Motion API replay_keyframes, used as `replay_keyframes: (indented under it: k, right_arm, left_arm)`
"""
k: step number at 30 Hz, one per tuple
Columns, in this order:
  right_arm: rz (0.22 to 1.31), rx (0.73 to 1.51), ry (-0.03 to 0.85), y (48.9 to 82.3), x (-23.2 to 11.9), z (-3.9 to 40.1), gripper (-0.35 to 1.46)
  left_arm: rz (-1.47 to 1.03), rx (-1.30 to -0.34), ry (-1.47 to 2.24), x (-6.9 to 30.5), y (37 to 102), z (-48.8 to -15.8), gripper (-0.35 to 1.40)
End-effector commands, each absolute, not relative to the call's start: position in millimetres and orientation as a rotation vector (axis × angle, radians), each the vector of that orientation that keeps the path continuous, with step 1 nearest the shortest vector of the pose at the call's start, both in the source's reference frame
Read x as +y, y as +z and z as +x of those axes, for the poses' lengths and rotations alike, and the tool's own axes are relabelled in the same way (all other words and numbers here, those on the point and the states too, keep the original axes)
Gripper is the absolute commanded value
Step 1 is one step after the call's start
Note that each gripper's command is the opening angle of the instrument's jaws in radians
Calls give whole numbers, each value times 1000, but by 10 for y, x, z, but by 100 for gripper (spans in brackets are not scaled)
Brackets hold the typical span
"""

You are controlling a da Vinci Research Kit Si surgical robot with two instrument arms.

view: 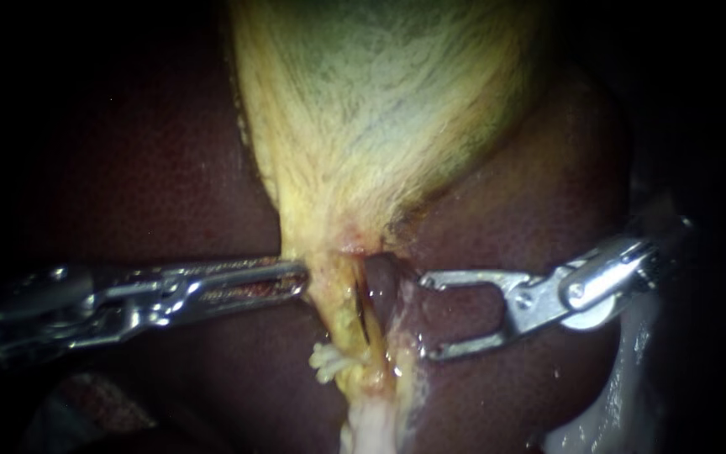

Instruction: Going back second clip left tube

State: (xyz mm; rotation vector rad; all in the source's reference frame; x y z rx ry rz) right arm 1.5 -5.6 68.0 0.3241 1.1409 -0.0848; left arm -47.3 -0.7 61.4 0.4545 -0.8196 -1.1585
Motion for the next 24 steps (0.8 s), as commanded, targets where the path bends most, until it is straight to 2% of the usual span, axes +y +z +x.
replay_keyframes:
  k: [1,11,24]
  right_arm:
    - [319,1139,-83,677,-55,13,60]
    - [306,1133,-74,671,-58,13,60]
    - [306,1133,-74,671,-59,13,60]
  left_arm:
    - [455,-819,-1159,-7,615,-474,0]
    - [448,-820,-1160,-6,630,-481,0]
    - [439,-821,-1162,-6,658,-511,0]
